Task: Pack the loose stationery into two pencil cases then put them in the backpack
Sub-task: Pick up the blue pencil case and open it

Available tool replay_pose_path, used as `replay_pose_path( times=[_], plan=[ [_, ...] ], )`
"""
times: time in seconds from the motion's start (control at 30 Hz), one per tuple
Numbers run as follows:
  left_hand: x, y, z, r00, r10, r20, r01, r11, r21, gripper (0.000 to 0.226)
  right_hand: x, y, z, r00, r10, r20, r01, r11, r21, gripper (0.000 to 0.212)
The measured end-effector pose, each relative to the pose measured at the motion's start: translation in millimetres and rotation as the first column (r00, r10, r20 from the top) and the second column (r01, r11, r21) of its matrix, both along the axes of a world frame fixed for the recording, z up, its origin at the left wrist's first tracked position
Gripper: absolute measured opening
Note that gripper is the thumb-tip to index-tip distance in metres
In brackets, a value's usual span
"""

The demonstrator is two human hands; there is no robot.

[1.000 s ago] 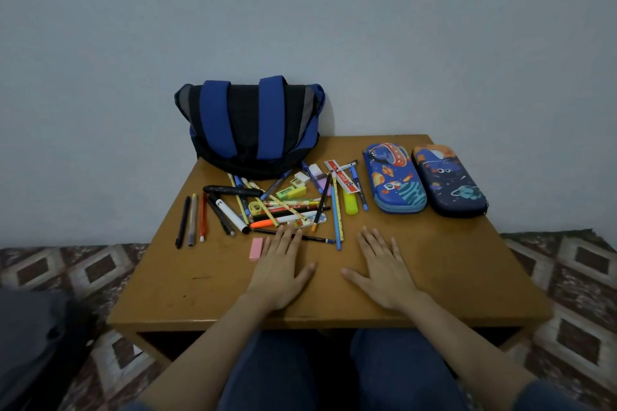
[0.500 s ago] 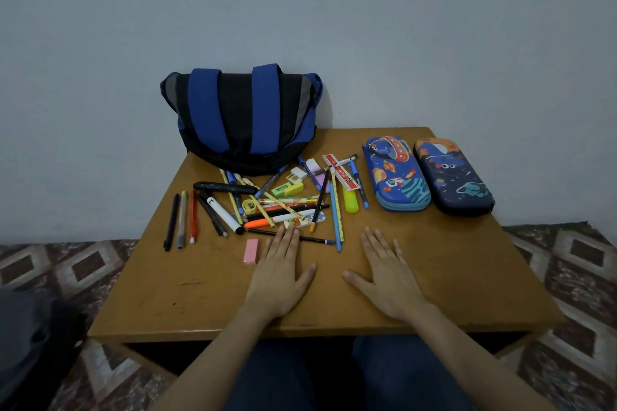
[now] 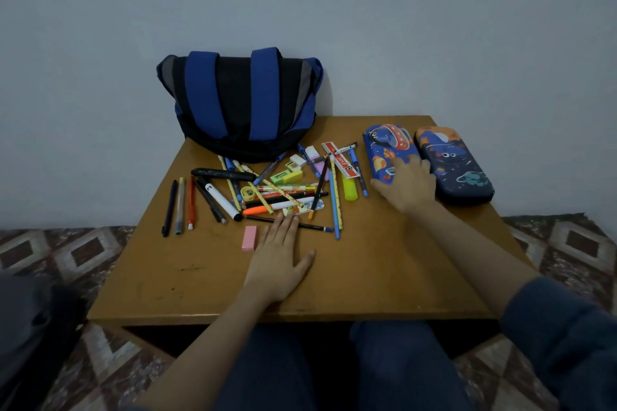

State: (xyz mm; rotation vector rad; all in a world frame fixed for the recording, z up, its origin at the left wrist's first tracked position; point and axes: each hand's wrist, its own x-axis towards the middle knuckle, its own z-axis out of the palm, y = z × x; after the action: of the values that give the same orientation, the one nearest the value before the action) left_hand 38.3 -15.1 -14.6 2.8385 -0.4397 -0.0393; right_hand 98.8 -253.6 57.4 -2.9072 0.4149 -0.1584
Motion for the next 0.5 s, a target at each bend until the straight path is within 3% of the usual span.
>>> replay_pose_path(
  times=[0.23,0.5],
  plan=[
    [1,1,0,1.0,0.001,0.013,-0.001,1.0,-0.029,0.076,31,-9,0,0.999,-0.03,0.026,0.029,0.998,0.055,0.069],
    [3,0,-2,1.0,0.009,0.016,-0.009,0.999,-0.044,0.077,40,-10,-19,0.983,0.017,-0.182,-0.036,0.994,-0.101,0.084]
  ],
)
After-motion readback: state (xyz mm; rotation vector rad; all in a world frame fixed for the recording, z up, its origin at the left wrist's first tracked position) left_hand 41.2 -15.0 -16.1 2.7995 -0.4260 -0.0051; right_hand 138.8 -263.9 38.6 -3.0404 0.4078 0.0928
